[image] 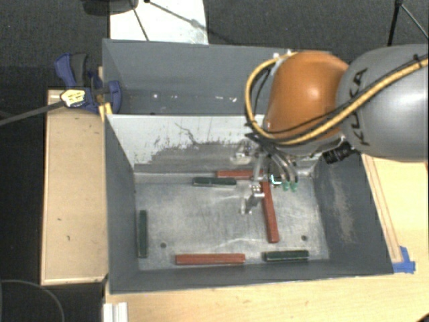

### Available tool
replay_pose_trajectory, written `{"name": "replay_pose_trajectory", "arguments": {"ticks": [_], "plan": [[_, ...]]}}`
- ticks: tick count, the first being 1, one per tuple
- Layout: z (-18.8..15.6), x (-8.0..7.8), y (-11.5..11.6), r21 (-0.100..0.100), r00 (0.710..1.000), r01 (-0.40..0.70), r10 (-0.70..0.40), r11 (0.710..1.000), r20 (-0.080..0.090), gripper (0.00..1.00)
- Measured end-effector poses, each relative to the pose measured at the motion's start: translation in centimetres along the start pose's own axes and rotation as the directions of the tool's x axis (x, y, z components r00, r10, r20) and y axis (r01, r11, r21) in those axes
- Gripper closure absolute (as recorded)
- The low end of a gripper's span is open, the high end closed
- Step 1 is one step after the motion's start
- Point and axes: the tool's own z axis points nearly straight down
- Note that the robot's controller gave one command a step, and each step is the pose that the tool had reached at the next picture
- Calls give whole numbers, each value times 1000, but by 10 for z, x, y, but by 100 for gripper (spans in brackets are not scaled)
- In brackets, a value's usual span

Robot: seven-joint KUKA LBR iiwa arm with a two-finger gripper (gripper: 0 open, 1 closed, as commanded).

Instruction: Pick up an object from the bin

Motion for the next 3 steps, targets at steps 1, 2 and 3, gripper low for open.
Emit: {"name": "replay_pose_trajectory", "arguments": {"ticks": [1,2,3], "plan": [[-4,-2,0,0,1000,-2,2,1000,8,0],[50,-15,-6,-2,999,-51,51,999,15,0],[123,-16,2,-1,1000,-1,1,1000,14,100]]}}
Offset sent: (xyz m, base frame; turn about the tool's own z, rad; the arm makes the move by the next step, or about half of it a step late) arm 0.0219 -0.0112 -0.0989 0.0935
